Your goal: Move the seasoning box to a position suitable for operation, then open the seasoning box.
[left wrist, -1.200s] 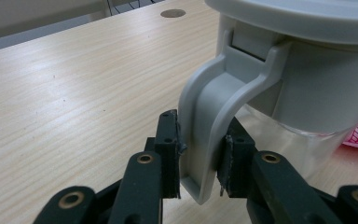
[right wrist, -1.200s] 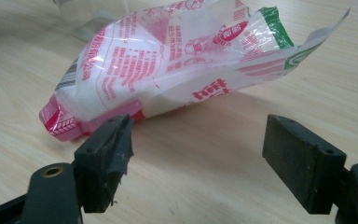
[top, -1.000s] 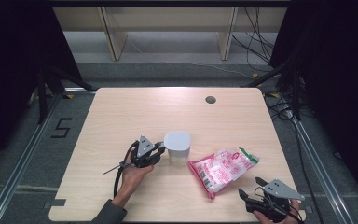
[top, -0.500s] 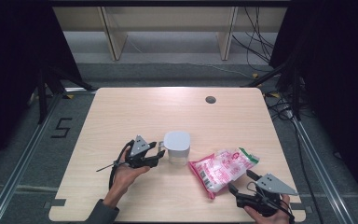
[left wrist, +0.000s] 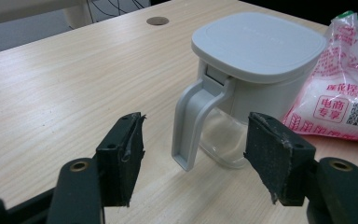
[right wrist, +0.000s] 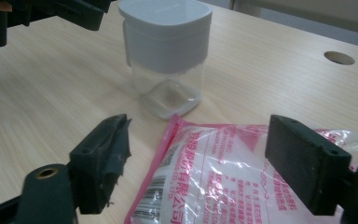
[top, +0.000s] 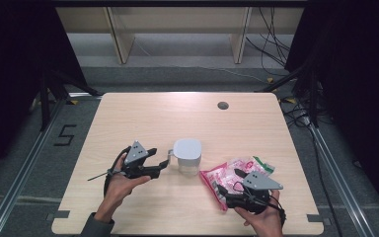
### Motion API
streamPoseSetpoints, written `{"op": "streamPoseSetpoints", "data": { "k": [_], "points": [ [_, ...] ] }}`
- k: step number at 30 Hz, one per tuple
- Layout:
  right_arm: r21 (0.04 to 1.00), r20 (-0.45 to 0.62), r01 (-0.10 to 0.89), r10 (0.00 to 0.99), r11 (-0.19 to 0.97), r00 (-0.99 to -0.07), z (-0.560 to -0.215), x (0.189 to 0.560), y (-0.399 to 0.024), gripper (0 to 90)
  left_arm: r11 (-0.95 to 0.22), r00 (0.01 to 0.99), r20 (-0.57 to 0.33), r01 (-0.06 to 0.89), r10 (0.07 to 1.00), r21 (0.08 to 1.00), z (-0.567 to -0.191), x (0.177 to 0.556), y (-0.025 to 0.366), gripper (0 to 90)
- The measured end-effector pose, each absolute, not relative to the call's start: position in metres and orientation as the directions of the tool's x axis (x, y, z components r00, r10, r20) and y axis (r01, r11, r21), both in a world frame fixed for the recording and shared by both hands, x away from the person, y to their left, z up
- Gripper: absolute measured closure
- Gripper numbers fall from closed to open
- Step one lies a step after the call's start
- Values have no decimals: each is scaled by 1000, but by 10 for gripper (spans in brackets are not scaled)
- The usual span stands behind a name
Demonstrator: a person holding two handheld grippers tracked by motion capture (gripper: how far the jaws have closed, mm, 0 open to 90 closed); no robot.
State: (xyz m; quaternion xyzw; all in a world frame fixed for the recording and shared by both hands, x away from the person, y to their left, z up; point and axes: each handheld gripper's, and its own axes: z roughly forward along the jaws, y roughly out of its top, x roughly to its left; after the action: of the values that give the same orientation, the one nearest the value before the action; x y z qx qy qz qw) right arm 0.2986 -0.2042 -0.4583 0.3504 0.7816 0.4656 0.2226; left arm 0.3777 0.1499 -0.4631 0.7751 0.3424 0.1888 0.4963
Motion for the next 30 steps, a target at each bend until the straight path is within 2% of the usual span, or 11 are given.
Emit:
{"op": "streamPoseSetpoints", "data": {
  "k": [3,7,8,11,18,20,30],
  "points": [
    [877,-13,351,746,328,-666,-459,302,-201,282,-257,693,-44,324,719,910,-460,377,148,374],
    [878,-4,351,738,326,-675,-461,305,-198,290,-247,693,-29,295,720,923,-456,376,148,443],
    [882,-23,330,731,335,-682,-461,307,-198,297,-228,691,-38,290,722,929,-456,376,148,489],
    [878,-1,353,739,323,-674,-461,306,-197,308,-215,688,-49,292,724,932,-454,376,149,646],
    [881,-22,333,731,337,-682,-461,309,-197,347,-196,672,-37,268,740,943,-448,379,142,858],
    [876,-10,346,730,335,-683,-462,309,-196,356,-220,675,-4,247,738,944,-446,379,139,887],
    [869,17,373,734,325,-679,-461,310,-199,441,-221,691,-11,245,723,944,-444,385,125,889]
  ]
}}
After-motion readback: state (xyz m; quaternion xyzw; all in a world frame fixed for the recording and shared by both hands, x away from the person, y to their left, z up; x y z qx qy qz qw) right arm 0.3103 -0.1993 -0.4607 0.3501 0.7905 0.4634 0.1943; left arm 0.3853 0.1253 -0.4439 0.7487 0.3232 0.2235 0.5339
